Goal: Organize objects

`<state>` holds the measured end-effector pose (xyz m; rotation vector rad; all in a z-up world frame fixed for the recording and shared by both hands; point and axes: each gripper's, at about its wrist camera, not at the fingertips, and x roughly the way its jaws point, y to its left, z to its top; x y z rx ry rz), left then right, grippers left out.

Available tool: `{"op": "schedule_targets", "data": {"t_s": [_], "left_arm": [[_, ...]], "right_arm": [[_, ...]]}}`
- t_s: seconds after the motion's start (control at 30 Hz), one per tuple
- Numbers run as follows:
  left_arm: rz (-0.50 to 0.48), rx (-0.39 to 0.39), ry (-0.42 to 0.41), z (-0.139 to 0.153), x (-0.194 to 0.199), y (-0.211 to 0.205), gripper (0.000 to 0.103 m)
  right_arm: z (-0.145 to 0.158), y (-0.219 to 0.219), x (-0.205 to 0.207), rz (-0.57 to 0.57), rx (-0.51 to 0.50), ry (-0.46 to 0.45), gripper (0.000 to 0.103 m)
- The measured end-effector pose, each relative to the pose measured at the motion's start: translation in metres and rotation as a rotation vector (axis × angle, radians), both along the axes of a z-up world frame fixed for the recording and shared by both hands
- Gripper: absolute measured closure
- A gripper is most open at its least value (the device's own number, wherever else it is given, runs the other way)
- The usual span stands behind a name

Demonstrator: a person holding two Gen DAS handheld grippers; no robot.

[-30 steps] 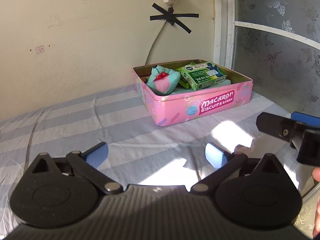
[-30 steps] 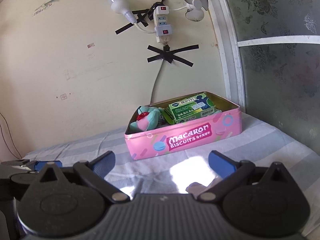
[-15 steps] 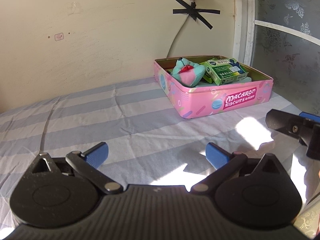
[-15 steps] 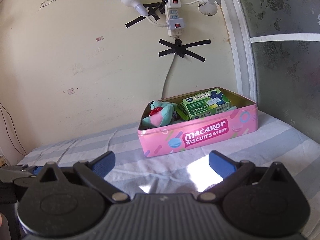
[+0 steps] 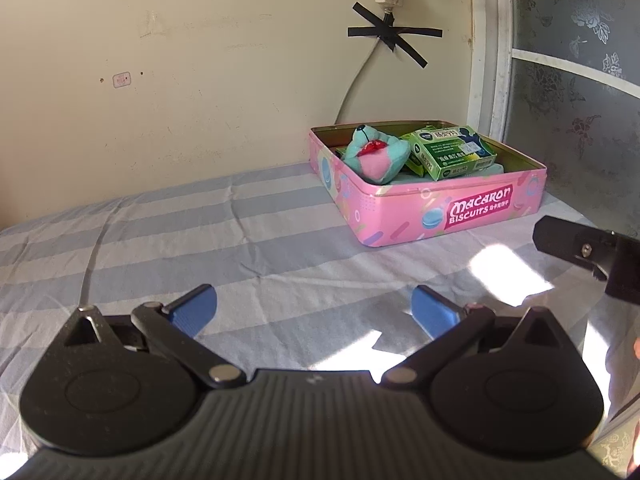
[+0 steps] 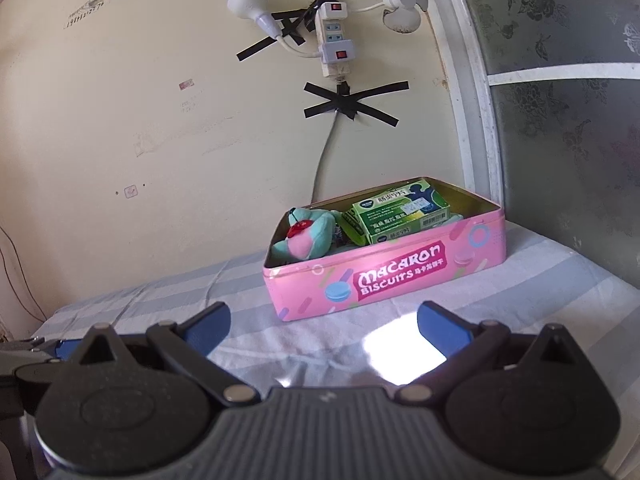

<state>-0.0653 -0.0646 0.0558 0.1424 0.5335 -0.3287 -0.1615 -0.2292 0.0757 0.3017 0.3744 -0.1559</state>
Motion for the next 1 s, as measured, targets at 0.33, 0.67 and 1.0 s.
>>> {"op": "schedule_targets", "data": {"t_s": [0.33,0.67,1.0], "left_arm": [[0.027,0.052,-0.013,-0.007,0.0,-0.014,0.0],[0.007,0.078,0.017,-0.014,0.004,-0.02,0.0],[-0.014,0.081,0.029,-0.018,0.005,-0.024,0.0]], "right_arm": [[-0.009,-0.017,-0.007,-0.049,0.057,-0.009,0.0],[-0.018,-0.023,-0.002,-0.056,0.085,0.005,0.0],[-0.023,-0.026,0.001,-0.055,0.102,0.017,0.0]]}}
